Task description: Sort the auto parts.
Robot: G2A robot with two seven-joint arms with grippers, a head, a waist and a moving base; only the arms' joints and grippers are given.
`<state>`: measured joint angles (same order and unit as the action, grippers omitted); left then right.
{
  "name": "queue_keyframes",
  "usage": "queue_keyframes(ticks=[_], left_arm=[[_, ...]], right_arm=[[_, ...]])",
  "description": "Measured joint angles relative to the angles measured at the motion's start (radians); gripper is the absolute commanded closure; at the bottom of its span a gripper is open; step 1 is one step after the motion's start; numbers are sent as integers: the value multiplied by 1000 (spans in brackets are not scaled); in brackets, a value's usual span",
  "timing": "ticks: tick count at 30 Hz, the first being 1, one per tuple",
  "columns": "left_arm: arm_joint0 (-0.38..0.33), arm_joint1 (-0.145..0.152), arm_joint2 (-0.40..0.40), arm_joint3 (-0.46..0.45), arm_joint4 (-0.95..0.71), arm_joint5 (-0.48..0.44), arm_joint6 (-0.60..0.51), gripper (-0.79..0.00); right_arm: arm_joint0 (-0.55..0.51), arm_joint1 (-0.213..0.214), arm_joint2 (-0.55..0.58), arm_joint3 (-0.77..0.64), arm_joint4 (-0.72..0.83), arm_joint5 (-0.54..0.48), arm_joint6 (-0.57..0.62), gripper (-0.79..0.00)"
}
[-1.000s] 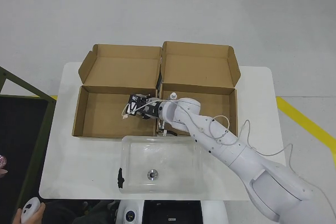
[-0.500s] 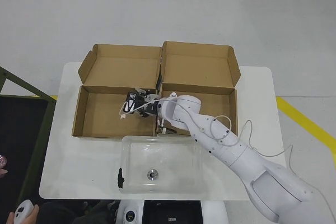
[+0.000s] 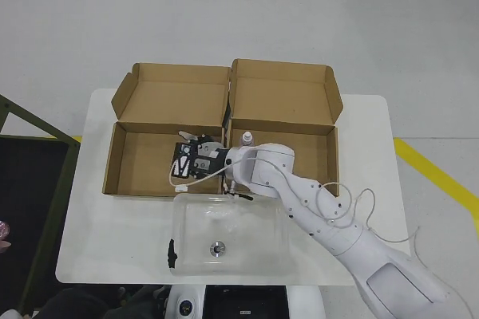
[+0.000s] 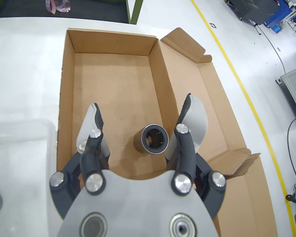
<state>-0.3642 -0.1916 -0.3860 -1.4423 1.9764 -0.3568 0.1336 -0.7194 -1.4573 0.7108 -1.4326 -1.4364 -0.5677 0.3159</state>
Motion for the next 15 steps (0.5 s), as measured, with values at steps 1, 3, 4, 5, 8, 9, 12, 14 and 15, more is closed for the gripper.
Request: queue_keyframes(ticks=[1,3,4,5,8,9,12,14,15], left_arm=[[0,0,0,0,0,0,0,-785],[0,0,0,0,0,0,0,-785],[0,0,0,0,0,0,0,-785],[0,0,0,0,0,0,0,-785],[0,0,0,0,0,0,0,-785],[0,0,0,0,0,0,0,-785],[0,0,0,0,0,0,0,-785],[0,0,0,0,0,0,0,-785],[0,0,0,0,0,0,0,-785]], right_arm=[[-17,5,8,-19,-1,-8,2,-560],[-55,16,24,-65,-7,-30,6,-563],[-71,20,31,-85,-11,-40,8,-566],[-87,25,37,-106,-15,-50,10,-570],[-139,40,58,-173,-25,-85,12,-576],[-158,45,67,-199,-30,-99,11,-579],[-204,59,82,-260,-44,-142,13,-585],[-234,68,91,-290,-48,-169,16,-625],[-253,73,98,-304,-52,-181,19,-631]])
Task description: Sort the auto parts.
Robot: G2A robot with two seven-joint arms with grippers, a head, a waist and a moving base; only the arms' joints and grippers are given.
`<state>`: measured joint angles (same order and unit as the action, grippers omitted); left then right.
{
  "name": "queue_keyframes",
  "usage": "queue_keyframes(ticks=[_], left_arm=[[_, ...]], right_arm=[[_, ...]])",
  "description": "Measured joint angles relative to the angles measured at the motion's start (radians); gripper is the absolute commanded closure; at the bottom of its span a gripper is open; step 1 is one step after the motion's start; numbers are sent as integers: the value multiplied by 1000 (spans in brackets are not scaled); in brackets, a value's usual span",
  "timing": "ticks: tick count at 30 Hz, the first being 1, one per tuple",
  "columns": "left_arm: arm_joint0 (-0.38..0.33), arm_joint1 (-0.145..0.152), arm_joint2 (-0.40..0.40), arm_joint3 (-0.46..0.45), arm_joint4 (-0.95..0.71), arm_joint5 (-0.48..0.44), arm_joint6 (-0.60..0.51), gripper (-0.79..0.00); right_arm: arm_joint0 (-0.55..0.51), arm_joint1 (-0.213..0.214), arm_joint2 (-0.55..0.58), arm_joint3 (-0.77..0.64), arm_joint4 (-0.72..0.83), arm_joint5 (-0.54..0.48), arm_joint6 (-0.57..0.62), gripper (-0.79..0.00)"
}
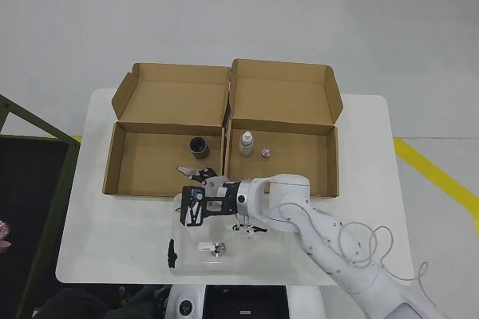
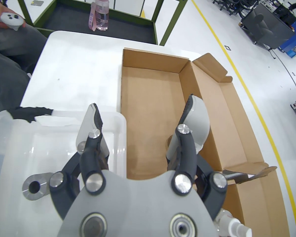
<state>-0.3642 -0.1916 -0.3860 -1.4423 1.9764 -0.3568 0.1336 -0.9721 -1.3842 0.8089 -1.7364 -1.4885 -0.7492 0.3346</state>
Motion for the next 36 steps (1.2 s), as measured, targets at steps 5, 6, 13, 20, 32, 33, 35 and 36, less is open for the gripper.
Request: queue_keyframes(ticks=[5,6,13,20,32,33,35,36], left_arm=[[0,0,0,0,0,0,0,-785],[0,0,0,0,0,0,0,-785],[0,0,0,0,0,0,0,-785],[0,0,0,0,0,0,0,-785],[0,0,0,0,0,0,0,-785],[0,0,0,0,0,0,0,-785],[0,0,0,0,0,0,0,-785],[0,0,0,0,0,0,0,-785]], right_arm=[[-77,20,26,-34,-11,-32,-14,-628],[-94,25,30,-46,-19,-42,-20,-650],[-187,56,69,-108,-84,-100,-61,-671],[-258,84,110,-134,-143,-140,-101,-671],[-325,117,129,-138,-235,-177,-150,-662],[-327,119,128,-134,-241,-177,-156,-665],[-329,121,125,-127,-248,-175,-164,-659],[-329,123,122,-124,-252,-174,-169,-662]])
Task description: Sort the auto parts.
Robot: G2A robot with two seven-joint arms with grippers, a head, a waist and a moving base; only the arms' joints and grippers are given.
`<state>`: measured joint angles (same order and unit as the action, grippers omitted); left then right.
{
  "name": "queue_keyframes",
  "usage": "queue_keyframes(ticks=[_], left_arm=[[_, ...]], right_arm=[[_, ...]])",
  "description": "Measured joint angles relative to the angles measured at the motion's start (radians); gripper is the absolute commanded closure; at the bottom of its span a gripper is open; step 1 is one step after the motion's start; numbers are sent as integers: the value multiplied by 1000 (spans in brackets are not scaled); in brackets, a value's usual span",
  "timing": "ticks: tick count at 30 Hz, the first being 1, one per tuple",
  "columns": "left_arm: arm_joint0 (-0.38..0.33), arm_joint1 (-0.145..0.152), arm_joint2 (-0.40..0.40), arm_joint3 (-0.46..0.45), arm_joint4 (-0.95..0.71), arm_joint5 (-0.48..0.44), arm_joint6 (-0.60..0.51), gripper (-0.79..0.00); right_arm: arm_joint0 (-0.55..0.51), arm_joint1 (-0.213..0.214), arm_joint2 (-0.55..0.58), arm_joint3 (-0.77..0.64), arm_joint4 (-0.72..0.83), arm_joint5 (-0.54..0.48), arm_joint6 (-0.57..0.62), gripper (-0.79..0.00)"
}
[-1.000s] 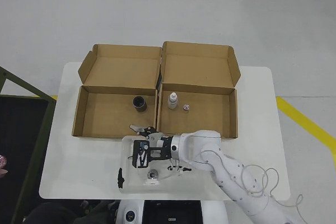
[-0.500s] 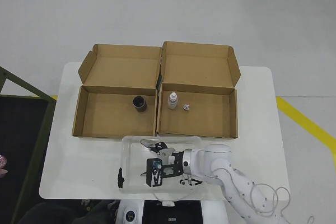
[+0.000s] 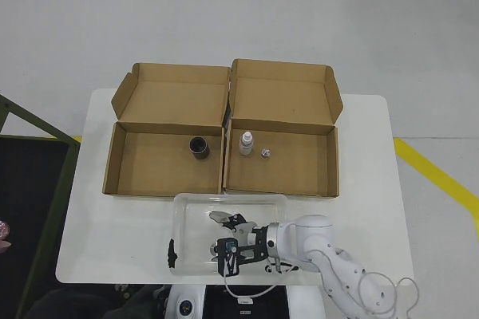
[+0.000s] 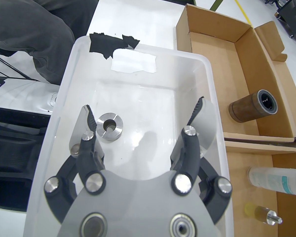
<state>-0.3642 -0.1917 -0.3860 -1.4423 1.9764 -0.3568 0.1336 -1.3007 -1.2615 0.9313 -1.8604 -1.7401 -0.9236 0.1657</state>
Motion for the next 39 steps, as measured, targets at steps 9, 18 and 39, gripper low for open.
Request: queue_keyframes(ticks=[9,18,39], left_arm=[[0,0,0,0,0,0,0,-785],[0,0,0,0,0,0,0,-785],[0,0,0,0,0,0,0,-785]], right_arm=[[22,3,-39,47,-25,11,-15,-662],[49,1,-84,101,-35,23,-5,-659],[109,-5,-146,200,-21,44,13,-305]])
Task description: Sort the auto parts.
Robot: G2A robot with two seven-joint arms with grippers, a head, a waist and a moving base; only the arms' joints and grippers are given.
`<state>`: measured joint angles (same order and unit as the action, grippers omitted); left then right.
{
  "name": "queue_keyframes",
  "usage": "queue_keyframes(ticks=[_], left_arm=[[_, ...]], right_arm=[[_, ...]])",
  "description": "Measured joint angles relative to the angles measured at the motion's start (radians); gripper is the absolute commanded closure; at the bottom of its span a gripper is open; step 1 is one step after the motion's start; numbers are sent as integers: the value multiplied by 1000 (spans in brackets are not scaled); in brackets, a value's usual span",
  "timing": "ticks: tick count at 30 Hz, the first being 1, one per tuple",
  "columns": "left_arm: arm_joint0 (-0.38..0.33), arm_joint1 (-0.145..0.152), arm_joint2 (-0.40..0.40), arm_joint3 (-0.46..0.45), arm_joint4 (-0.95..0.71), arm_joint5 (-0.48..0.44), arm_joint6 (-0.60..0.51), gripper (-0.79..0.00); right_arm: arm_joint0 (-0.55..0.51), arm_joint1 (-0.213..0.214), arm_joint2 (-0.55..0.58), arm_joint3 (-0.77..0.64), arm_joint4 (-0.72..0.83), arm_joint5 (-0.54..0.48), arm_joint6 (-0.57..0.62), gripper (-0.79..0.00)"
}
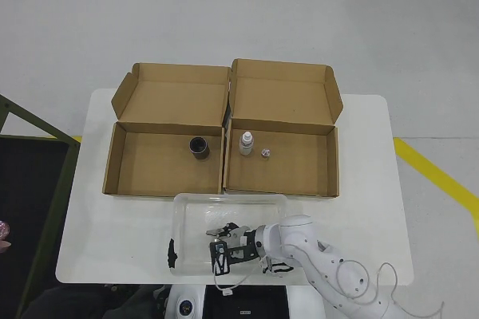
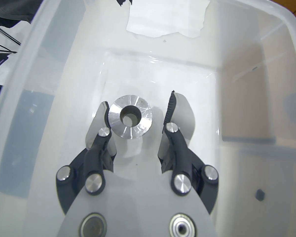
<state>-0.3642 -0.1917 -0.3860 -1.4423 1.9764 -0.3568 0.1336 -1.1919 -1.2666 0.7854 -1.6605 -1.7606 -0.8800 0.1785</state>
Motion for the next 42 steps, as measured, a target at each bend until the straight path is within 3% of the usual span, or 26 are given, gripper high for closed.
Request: queue_keyframes(ticks=[2,5,20,42], left_arm=[[0,0,0,0,0,0,0,-785],[0,0,0,0,0,0,0,-785],[0,0,0,0,0,0,0,-785],[0,0,0,0,0,0,0,-785]], right_arm=[[1,1,-1,2,4,0,-1,-222],[7,1,-4,4,10,-1,-4,0],[39,3,17,-54,121,-21,-27,0],[72,20,156,-218,351,10,-12,0]])
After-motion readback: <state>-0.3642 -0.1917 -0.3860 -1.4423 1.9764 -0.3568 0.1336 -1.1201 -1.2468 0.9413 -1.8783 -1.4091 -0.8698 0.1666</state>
